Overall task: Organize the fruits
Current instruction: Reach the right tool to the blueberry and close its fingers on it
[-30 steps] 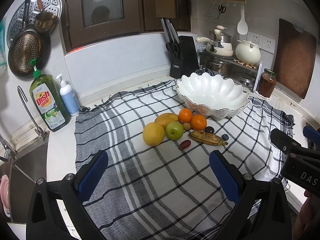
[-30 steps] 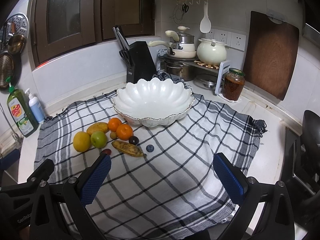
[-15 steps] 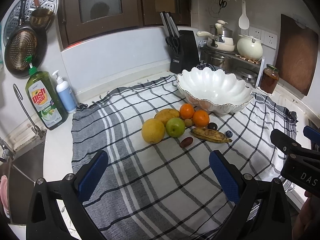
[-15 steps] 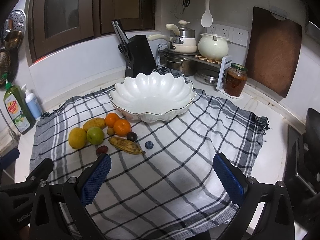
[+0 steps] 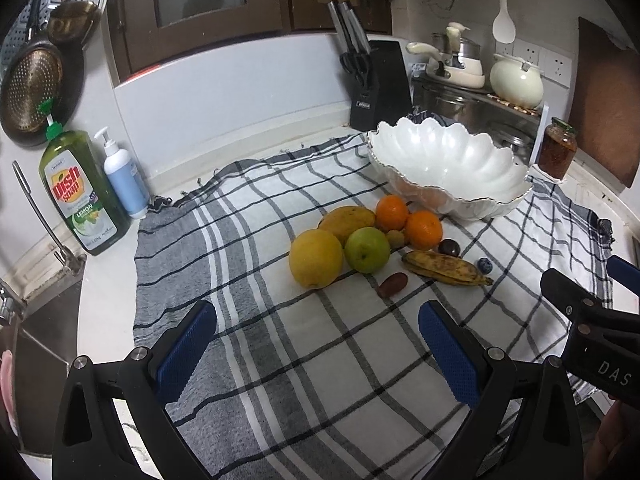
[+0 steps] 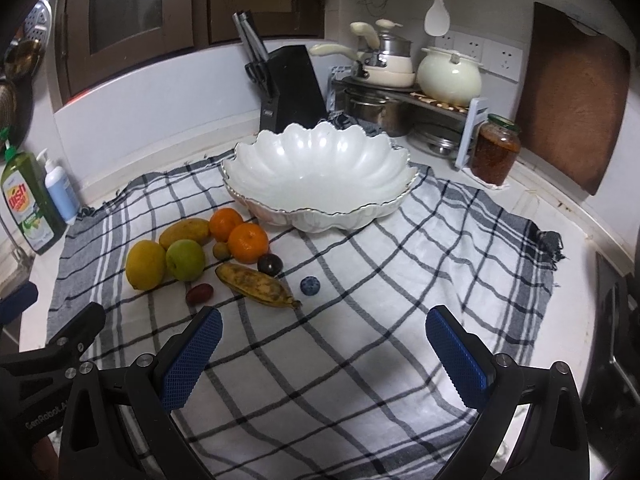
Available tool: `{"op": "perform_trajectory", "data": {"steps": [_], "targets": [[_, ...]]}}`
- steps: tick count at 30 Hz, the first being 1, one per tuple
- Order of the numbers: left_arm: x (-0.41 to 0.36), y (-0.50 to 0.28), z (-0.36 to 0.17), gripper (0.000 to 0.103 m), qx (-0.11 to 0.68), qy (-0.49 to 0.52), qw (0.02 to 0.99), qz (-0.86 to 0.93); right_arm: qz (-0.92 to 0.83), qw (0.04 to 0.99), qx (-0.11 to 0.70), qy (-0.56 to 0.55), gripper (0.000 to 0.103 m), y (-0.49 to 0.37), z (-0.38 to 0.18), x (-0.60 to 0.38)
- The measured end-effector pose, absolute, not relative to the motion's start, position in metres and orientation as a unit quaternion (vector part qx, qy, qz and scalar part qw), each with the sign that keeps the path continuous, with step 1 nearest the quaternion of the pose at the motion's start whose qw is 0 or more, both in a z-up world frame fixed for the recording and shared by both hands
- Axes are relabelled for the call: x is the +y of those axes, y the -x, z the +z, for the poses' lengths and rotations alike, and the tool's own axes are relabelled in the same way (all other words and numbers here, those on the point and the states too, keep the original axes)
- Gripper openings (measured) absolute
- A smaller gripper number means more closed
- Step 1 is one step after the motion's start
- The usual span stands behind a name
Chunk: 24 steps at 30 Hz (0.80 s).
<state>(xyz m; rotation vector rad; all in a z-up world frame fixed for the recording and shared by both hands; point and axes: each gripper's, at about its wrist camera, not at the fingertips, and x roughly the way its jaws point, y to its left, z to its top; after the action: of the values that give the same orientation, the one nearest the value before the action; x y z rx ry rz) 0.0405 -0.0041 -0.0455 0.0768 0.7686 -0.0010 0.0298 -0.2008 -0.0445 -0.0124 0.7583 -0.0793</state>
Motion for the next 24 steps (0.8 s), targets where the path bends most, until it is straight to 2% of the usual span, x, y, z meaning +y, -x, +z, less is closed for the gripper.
{"op": "perform_trajectory", "data": {"steps": [7,10,16,19,21,24], "targets": [[-0.005,-0.055,-0.055,0.103,0.379,-0.028,0.925,0.005,-0.019,0.925,0.380,0.008,0.103,-0.051,-0.060,-0.201],[-0.007,-0.060,-0.062,0.103,0.383,-0.027,0.923,0.006,-0.007,0.927,0.375,0.014,0.099,-0.059,-0.063,-0.199],[-0.011,-0.072,-0.073,0.103,0.389,-0.015,0.921,0.008,0.020,0.922,0.388,0.004,0.081,-0.078,-0.075,-0.200],[-0.016,-0.078,-0.074,0.103,0.386,-0.014,0.922,0.009,0.020,0.920,0.392,-0.001,0.070,-0.086,-0.080,-0.206],[-0.020,-0.083,-0.075,0.103,0.386,-0.013,0.922,0.008,0.018,0.917,0.399,-0.001,0.060,-0.094,-0.085,-0.210],[-0.026,-0.088,-0.078,0.103,0.389,-0.013,0.921,0.006,0.018,0.912,0.409,0.004,0.051,-0.104,-0.092,-0.215]]}}
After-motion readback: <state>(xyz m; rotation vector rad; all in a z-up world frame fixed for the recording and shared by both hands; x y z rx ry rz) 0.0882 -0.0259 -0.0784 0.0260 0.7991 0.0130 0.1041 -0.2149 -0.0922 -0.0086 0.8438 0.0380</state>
